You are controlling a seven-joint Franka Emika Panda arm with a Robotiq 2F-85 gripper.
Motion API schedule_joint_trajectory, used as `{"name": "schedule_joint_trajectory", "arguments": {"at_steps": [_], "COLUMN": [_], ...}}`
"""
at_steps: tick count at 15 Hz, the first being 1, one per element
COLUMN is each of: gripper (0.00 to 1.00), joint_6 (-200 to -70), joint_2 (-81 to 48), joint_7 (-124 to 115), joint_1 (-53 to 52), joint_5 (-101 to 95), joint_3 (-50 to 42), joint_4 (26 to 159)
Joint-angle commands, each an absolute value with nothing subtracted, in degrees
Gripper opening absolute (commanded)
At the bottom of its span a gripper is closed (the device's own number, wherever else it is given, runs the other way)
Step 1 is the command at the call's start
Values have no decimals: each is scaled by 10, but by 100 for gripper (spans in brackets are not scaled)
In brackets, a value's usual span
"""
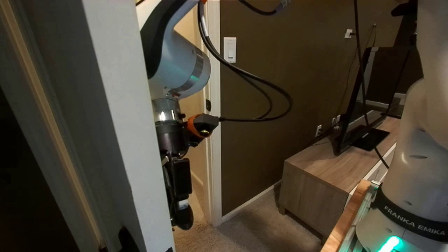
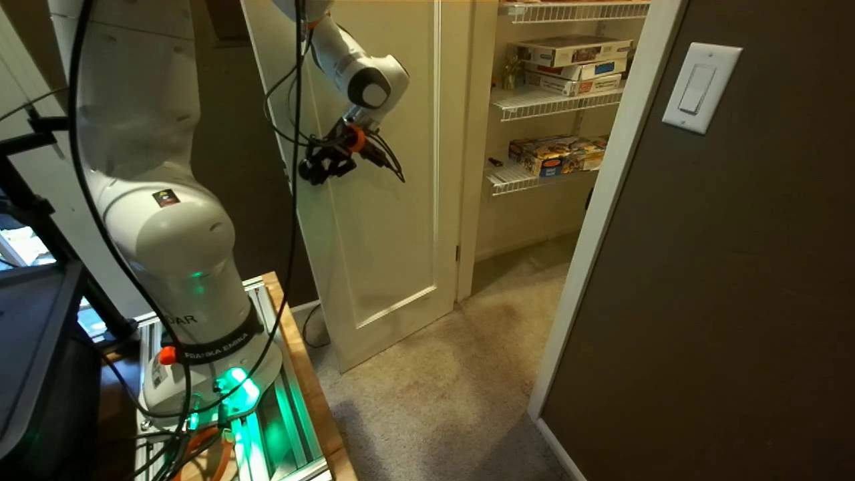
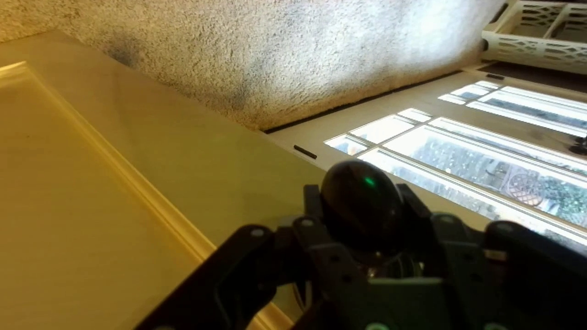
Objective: Turn the door knob to the right
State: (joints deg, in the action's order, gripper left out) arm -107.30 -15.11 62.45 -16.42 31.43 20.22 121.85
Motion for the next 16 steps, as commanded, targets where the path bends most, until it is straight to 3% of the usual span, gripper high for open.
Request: {"name": "schedule_joint_trajectory", "arguments": {"at_steps": [1, 16], "gripper": [17, 17], "joint_6": [-993, -970], "joint_2": [-172, -213], "joint_7": [634, 895], "joint_1": [-148, -125], "joint_5": [358, 374], "joint_3": [215, 218], "joint_4": [1198, 1177]}}
